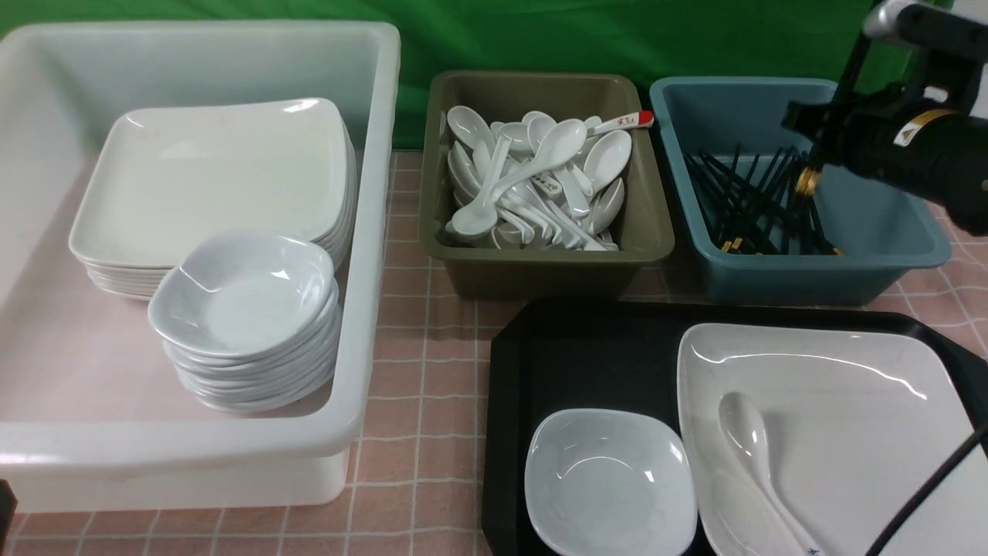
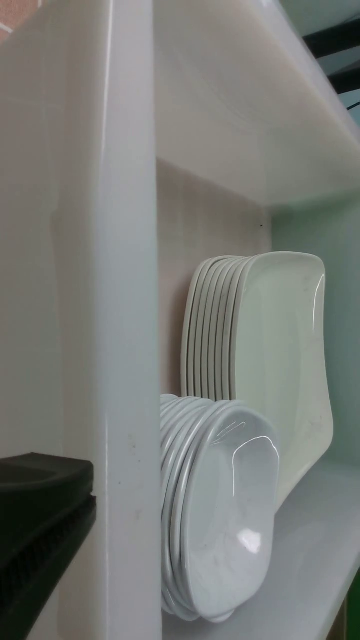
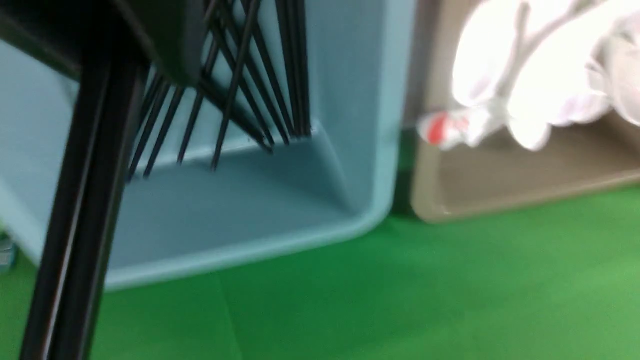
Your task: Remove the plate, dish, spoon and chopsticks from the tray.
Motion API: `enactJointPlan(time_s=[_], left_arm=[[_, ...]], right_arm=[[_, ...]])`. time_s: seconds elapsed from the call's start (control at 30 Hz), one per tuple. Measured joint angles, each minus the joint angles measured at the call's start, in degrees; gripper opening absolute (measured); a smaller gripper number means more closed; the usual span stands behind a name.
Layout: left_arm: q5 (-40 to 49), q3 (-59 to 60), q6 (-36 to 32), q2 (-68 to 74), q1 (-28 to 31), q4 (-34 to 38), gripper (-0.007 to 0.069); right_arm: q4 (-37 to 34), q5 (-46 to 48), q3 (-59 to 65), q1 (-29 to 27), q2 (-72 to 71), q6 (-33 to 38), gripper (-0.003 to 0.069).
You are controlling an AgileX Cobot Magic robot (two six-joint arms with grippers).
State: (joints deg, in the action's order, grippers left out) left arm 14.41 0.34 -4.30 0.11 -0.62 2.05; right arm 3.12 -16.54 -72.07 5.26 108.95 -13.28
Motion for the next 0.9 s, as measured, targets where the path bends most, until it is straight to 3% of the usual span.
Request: enactJointPlan(time_s=[0.03,0.13,0.27,0.3,0.33,0.4,0.43,0.47,0.53,0.6,0.63,0.73,0.8,0.9], left_arm=[[0.0,0.0,0.0,0.0,0.0,0.0,0.0024],[0.0,0.0,0.0,0.0,0.0,0.0,0.0024],[0.0,0.0,0.0,0.0,0.0,0.0,0.0024],[0.0,0.0,0.0,0.0,0.0,0.0,0.0024],[0.0,0.0,0.0,0.0,0.0,0.0,0.0024],[0.0,0.0,0.0,0.0,0.0,0.0,0.0023],[0.0,0.0,0.0,0.0,0.0,0.0,0.0023],[0.0,0.0,0.0,0.0,0.0,0.0,0.0023],[0.0,0.0,0.0,0.0,0.0,0.05,0.0023],[-0.4,0.0,2.43,0.0,0.0,3.43,0.0023],[-0.65,0.0,3.3,0.0,0.0,4.75,0.0023],[-4.98,0.0,12.11,0.0,0.0,20.2,0.0023],[-8.32,0.0,18.59,0.0,0.0,34.58,0.0023],[-10.11,0.0,20.93,0.0,0.0,41.38,0.0023]], right_arm=[[-0.02,1.03,-0.6,0.0,1.25,0.0,0.0354],[-0.06,4.47,-1.0,0.12,0.73,-0.16,0.047],[-0.06,12.55,-1.14,0.12,-3.52,0.03,0.048],[-0.06,18.19,-1.14,0.12,-6.69,0.62,0.0427],[-0.06,18.96,-1.14,0.12,-7.18,0.75,0.0418],[-0.06,31.88,-1.26,0.17,-16.36,4.68,0.0244],[-0.06,33.97,-1.26,0.17,-17.06,4.98,0.023],[-0.01,40.45,-1.26,0.17,-22.02,7.02,0.0136],[-0.02,50.22,-1.32,0.17,-28.51,8.61,0.0052],[-0.02,62.47,-1.15,0.17,-36.39,9.52,0.003],[-0.02,63.31,-1.01,0.17,-37.02,9.62,0.003],[0.08,72.4,0.97,0.17,-45.16,9.67,0.003],[0.08,78.0,4.02,0.17,-51.4,9.71,0.003],[0.08,80.55,7.39,0.17,-56.63,9.71,0.003]])
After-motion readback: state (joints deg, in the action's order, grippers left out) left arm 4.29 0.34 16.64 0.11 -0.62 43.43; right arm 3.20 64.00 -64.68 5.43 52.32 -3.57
